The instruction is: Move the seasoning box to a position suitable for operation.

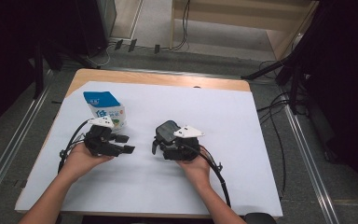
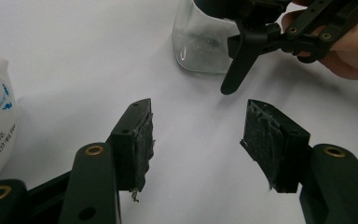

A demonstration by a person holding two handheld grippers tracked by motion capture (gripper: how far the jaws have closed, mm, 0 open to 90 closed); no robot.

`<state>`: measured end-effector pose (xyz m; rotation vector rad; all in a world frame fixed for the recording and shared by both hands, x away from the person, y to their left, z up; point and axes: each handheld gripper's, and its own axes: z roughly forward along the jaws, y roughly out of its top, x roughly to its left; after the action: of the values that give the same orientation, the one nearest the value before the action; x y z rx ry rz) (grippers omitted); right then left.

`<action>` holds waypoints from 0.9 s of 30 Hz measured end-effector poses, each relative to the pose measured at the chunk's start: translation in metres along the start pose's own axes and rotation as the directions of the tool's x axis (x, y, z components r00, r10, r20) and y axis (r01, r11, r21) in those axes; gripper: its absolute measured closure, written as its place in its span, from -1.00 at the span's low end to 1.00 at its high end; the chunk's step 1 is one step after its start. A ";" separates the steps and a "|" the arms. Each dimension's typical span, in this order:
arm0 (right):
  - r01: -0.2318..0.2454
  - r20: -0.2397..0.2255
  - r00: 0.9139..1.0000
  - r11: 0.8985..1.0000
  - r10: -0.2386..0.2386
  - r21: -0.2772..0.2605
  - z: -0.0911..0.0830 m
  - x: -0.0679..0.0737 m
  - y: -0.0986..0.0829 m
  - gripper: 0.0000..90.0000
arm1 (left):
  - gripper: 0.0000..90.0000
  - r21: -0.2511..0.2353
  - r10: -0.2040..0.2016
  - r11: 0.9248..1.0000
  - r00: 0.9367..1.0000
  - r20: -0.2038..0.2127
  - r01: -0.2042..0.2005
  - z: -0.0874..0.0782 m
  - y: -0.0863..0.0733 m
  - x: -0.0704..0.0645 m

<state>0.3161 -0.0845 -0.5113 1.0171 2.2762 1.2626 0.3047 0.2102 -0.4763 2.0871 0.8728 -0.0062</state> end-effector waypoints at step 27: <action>-0.047 -0.095 0.994 0.999 0.046 -0.004 -0.051 -0.006 -0.005 -0.65 | 0.38 -0.029 0.045 0.999 0.998 0.053 -0.043 0.007 0.015 -0.002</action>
<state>0.2875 -0.1205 -0.4876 1.0344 2.3301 1.3632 0.3141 0.1979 -0.4698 2.0699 0.7900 -0.0262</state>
